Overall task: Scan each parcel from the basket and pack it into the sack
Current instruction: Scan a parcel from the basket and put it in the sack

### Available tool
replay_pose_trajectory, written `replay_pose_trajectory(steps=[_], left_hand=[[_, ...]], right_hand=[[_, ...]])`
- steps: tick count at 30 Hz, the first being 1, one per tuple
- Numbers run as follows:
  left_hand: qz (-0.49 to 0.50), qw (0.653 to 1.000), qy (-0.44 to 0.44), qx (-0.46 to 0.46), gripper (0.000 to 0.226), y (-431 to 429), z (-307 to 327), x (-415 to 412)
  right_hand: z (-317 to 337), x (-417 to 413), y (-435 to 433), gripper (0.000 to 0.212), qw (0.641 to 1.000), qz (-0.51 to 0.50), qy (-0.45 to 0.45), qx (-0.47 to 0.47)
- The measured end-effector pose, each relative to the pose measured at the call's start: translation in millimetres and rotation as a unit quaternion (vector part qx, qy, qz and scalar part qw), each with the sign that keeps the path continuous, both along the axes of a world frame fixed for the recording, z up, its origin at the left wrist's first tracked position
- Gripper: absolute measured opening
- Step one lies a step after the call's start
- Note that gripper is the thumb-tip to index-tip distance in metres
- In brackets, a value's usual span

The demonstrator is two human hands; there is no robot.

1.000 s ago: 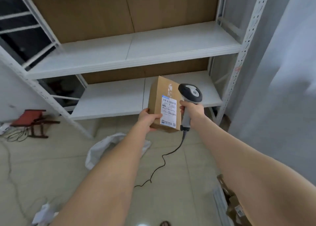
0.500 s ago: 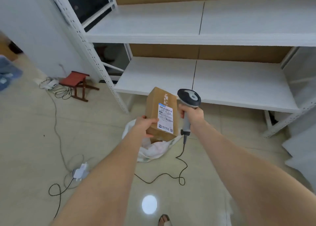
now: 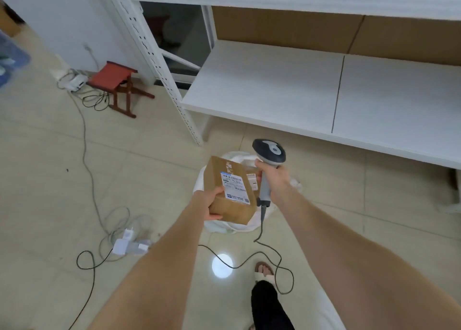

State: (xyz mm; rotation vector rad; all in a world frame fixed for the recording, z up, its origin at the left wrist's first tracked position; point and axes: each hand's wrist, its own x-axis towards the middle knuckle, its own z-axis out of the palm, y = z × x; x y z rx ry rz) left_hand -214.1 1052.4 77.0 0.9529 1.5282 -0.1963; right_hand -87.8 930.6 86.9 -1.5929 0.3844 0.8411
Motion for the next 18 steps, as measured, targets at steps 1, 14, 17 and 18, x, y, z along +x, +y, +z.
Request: replay_pose_trajectory(steps=[1, 14, 17, 18], left_hand=[[0.009, 1.0, 0.007, -0.002, 0.074, 10.8, -15.5, 7.4], [0.037, 0.995, 0.052, -0.07, 0.056, 104.5, -268.6, 59.9], [0.035, 0.996, 0.037, -0.074, 0.056, 124.5, -326.5, 66.1], [0.038, 0.996, 0.029, -0.071, 0.054, 130.9, -344.1, 66.7]], right_hand=[[-15.9, 7.3, 14.2, 0.027, 1.0, 0.008, 0.004, -0.006], [-266.5, 38.8, 123.7, 0.025, 0.995, 0.041, 0.034, -0.086], [-328.6, 36.9, 143.8, 0.021, 0.995, 0.043, 0.026, -0.091], [-346.1, 35.6, 150.6, 0.02, 0.994, 0.048, 0.029, -0.089]])
